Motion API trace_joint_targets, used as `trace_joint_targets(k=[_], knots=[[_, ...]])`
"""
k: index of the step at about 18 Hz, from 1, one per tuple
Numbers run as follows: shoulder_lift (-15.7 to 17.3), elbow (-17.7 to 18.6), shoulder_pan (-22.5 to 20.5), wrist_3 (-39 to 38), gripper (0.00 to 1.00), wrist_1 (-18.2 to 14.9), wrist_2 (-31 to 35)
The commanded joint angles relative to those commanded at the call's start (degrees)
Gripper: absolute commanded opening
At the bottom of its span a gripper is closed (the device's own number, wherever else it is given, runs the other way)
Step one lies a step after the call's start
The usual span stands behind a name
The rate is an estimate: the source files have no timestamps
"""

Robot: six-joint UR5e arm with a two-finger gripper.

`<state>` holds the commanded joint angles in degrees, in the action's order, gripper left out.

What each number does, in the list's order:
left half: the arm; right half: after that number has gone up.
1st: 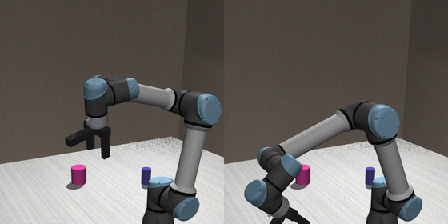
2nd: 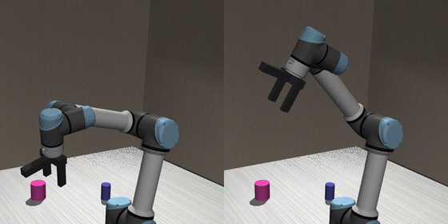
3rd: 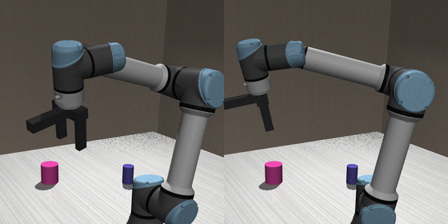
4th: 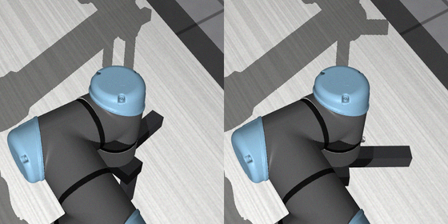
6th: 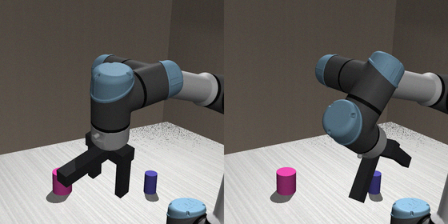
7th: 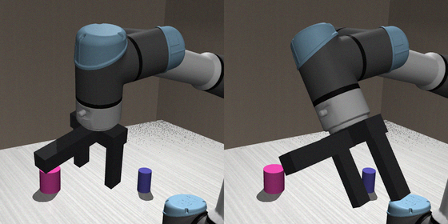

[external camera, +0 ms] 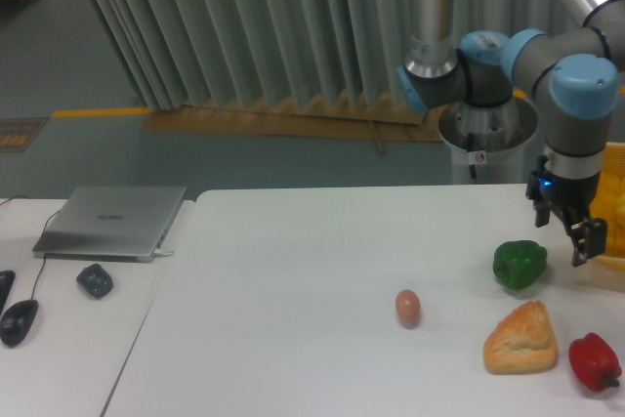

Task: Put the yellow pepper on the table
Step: 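Move the open gripper toward the yellow crate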

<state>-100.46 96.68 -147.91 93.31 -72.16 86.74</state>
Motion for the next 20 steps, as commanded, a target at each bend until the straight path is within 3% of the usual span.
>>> trace_joint_targets(k=[4, 9, 11, 14, 20], knots=[[0.8, 1.8, -1.0, 6.1, 1.00, -0.1, 2.3], [2.4, 3.1, -2.5, 12.2, 1.00, -1.0, 10.0], [3.2, 3.5, -4.3, 14.9, 1.00, -1.1, 9.7], [3.3, 3.6, -7.6, 25.7, 1.00, -1.0, 9.8], [2.9, 6.6, -13.1, 31.7, 1.00, -0.9, 10.2]])
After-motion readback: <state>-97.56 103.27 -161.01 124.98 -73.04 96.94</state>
